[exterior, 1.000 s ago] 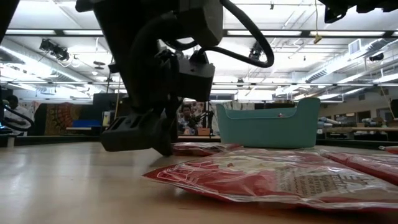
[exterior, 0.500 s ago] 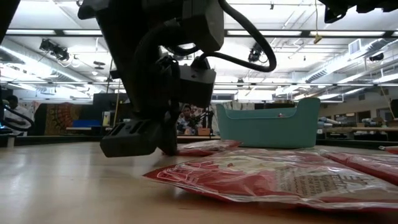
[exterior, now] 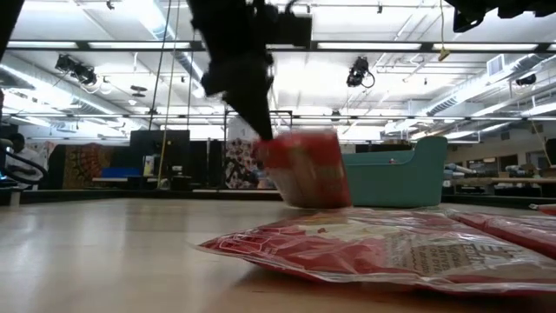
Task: Sort popcorn bags into baskets
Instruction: Put the popcorn bag into the bin
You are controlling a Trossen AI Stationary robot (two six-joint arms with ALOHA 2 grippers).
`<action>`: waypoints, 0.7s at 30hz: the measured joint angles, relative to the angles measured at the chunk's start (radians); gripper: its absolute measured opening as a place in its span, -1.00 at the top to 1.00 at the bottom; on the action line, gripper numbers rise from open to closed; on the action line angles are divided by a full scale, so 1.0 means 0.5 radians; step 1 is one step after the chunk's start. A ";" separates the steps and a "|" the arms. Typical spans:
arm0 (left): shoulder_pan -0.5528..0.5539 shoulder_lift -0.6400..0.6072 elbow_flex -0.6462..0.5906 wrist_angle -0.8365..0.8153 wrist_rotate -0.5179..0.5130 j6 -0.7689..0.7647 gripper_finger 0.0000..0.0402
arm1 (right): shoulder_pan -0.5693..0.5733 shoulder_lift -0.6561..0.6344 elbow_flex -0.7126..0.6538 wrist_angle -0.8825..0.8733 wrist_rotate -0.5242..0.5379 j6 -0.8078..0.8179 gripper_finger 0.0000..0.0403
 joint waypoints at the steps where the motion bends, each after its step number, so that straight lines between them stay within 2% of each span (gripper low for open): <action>1: 0.018 -0.037 0.000 0.002 -0.001 0.000 0.99 | 0.000 0.000 0.000 0.001 0.000 0.000 0.57; 9: 0.151 -0.203 0.004 0.084 0.055 0.000 0.99 | -0.005 0.046 0.000 -0.064 -0.049 0.056 0.57; 13: 0.205 -0.204 0.003 0.141 0.113 0.003 1.00 | -0.051 0.283 0.000 -0.056 0.031 0.034 0.57; 17: 0.247 -0.204 0.003 0.161 0.146 0.007 1.00 | -0.135 0.531 0.000 0.166 0.096 -0.045 0.56; 21: 0.266 -0.204 0.003 0.172 0.146 0.024 1.00 | -0.227 0.714 0.001 0.288 0.123 -0.098 0.45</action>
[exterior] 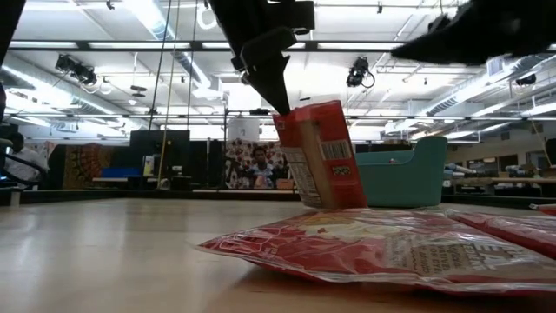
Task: Sort popcorn bags into baskets
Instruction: Put the popcorn bag into the bin
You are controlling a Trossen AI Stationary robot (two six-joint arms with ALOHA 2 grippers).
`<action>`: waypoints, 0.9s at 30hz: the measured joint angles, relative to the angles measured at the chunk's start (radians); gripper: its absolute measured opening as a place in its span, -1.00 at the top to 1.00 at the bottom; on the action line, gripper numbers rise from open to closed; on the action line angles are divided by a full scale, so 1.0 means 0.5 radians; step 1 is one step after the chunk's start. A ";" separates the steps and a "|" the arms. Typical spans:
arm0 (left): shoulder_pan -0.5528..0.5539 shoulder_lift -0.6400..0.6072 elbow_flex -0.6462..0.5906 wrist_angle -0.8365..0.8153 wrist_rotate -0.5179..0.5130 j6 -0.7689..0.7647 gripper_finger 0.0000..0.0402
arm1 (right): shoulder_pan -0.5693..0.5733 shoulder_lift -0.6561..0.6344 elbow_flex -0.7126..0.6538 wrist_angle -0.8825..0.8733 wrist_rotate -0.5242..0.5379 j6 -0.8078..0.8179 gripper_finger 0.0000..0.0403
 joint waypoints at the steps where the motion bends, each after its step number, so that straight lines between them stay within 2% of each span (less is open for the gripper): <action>1: 0.006 0.000 0.000 0.001 0.001 0.001 1.00 | -0.020 0.037 0.000 -0.002 0.002 0.010 0.41; 9: 0.027 0.000 0.000 0.024 0.049 0.009 1.00 | -0.159 0.316 -0.001 0.040 0.003 0.237 -0.05; 13: 0.027 0.000 0.000 0.024 0.050 0.019 1.00 | -0.235 0.478 0.000 0.167 -0.049 0.248 -0.20; 16: 0.027 0.000 0.000 0.024 0.055 0.023 1.00 | -0.276 0.618 0.000 0.317 -0.144 0.248 -0.23; 22: 0.036 0.000 0.000 0.040 0.088 0.027 1.00 | -0.296 0.888 0.146 0.355 -0.149 0.246 -0.19; 27: 0.037 -0.001 0.000 0.047 0.104 0.027 1.00 | -0.319 1.100 0.311 0.337 0.105 0.230 -0.12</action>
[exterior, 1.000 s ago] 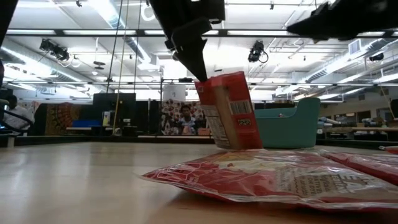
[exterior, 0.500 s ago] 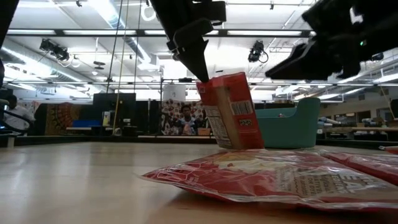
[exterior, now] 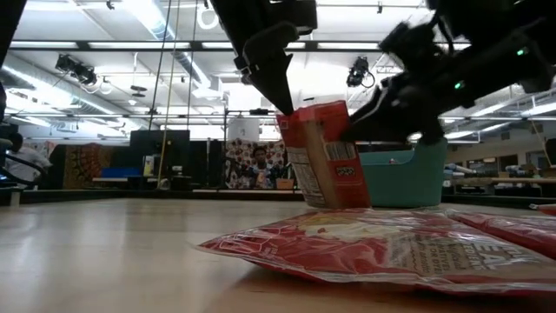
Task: Sort popcorn bags into baskets
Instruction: Put the popcorn bag into the bin
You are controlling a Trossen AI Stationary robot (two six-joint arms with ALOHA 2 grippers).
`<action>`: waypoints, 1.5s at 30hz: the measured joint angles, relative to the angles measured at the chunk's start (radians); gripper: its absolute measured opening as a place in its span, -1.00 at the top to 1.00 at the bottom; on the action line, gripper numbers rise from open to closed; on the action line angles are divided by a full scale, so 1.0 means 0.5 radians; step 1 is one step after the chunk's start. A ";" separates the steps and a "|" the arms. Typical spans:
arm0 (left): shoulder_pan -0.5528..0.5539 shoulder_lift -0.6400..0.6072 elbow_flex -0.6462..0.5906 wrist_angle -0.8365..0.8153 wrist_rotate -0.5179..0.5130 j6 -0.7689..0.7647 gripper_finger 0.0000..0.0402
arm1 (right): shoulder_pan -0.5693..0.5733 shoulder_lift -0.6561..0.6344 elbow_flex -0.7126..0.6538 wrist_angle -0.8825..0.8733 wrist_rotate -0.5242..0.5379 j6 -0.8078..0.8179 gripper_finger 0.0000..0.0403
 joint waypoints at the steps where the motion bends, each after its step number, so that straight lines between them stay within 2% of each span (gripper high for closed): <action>1: 0.000 0.000 0.000 0.002 -0.001 0.000 1.00 | -0.013 0.039 0.023 -0.018 0.032 -0.007 -0.10; 12: -0.001 0.000 0.000 0.017 -0.001 -0.008 0.98 | -0.140 0.279 0.118 -0.053 -0.009 -0.048 0.42; 20: -0.014 -0.021 0.000 0.013 0.002 -0.032 0.66 | -0.123 0.234 0.116 -0.120 -0.009 -0.117 0.88; 26: -0.043 -0.171 -0.005 -0.011 -0.020 -0.004 0.48 | -0.117 0.137 0.115 -0.309 -0.015 -0.100 0.84; 30: -0.085 -0.207 -0.005 -0.044 -0.027 0.018 0.46 | -0.078 0.028 0.114 -0.475 0.004 -0.067 0.77; 35: -0.161 -0.209 -0.028 -0.035 -0.134 0.095 0.46 | -0.048 -0.189 0.114 -0.660 0.054 0.103 0.84; 39: -0.207 -0.271 -0.239 0.063 -0.214 0.128 0.46 | -0.005 -0.397 0.115 -0.776 0.168 0.273 0.86; 45: -0.238 -0.445 -0.677 0.513 -0.260 0.150 0.46 | 0.034 -0.598 0.233 -0.925 0.511 0.298 0.83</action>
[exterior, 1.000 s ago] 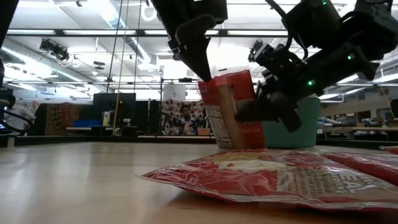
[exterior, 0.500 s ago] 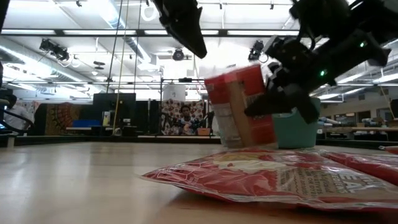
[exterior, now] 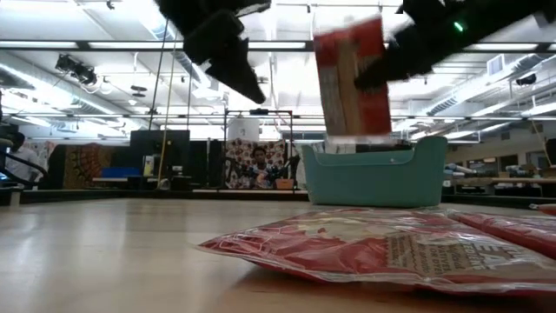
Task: Sort popcorn bags into baskets
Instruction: Put the popcorn bag into the bin
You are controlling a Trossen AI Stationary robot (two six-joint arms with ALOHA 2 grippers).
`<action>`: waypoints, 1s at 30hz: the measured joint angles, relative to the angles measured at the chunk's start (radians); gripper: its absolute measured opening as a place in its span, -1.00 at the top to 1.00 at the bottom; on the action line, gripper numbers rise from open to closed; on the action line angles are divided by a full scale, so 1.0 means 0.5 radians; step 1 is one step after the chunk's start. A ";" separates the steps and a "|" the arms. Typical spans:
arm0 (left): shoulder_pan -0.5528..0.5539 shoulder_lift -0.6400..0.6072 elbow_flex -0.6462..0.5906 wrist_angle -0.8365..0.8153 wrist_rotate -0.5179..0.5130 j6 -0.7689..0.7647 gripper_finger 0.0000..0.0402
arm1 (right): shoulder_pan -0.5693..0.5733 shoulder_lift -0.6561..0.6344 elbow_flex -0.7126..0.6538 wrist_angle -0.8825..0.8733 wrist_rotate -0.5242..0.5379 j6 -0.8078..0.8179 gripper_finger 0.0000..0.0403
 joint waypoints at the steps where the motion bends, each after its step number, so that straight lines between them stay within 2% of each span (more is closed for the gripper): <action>1: -0.002 -0.039 -0.063 0.085 -0.001 0.014 0.46 | -0.021 -0.002 0.075 -0.060 0.040 -0.010 0.83; 5: -0.007 -0.173 -0.280 0.378 -0.007 0.124 0.46 | -0.134 0.036 0.425 -0.558 0.081 0.099 0.84; 9: 0.007 -0.305 -0.462 0.621 -0.015 0.244 0.46 | -0.312 0.176 0.785 -1.248 0.125 0.482 0.84; 12: 0.008 -0.374 -0.563 0.813 -0.012 0.317 0.46 | -0.444 0.294 0.987 -1.726 0.093 0.750 0.83; 14: 0.011 -0.442 -0.631 0.819 -0.003 0.348 0.46 | -0.526 0.386 1.100 -1.880 0.031 0.899 0.83; 16: 0.020 -0.469 -0.662 0.974 0.046 0.375 0.46 | -0.600 0.479 1.170 -2.123 -0.019 0.983 0.83; 18: 0.021 -0.538 -0.709 0.950 0.049 0.389 0.46 | -0.682 0.565 1.232 -2.118 -0.085 1.022 0.83; 19: 0.022 -0.535 -0.708 1.039 0.083 0.388 0.46 | -0.717 0.596 1.243 -2.152 -0.108 1.020 0.83; 25: 0.016 -0.588 -0.776 1.172 0.349 0.448 0.46 | -0.909 0.778 1.325 -2.270 -0.219 1.019 0.83; 30: -0.009 -0.614 -0.937 1.360 0.319 0.535 0.46 | -1.029 0.824 1.335 -2.396 -0.270 1.118 0.83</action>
